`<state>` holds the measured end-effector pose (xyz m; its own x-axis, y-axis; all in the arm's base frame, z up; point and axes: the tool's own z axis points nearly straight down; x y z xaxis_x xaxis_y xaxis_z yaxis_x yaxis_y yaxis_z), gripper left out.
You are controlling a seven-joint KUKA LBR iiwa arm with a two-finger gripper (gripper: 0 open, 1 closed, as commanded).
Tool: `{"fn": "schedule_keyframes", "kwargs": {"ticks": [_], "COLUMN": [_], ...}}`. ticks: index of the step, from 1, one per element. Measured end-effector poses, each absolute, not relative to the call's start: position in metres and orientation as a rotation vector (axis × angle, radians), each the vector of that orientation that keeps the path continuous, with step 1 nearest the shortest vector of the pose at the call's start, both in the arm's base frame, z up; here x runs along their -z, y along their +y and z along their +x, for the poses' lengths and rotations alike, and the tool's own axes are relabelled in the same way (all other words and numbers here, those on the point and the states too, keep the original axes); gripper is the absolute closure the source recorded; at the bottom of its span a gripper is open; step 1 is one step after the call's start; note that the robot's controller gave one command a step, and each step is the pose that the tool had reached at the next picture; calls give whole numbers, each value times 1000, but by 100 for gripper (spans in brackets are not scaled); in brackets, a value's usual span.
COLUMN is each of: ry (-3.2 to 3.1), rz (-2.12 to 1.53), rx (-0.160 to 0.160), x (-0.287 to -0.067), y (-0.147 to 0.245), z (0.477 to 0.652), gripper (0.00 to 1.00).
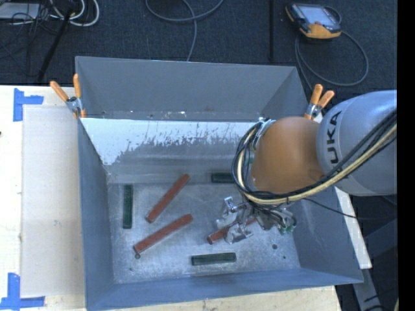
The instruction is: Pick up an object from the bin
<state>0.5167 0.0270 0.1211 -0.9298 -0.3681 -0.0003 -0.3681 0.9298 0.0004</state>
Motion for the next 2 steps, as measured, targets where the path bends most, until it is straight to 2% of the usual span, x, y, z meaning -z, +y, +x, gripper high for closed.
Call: {"fn": "schedule_keyframes", "kwargs": {"ticks": [2], "ry": [3087], "rz": [-587], "rx": [-1], "x": [-135], "y": [27], "z": [517], "gripper": [100]}}
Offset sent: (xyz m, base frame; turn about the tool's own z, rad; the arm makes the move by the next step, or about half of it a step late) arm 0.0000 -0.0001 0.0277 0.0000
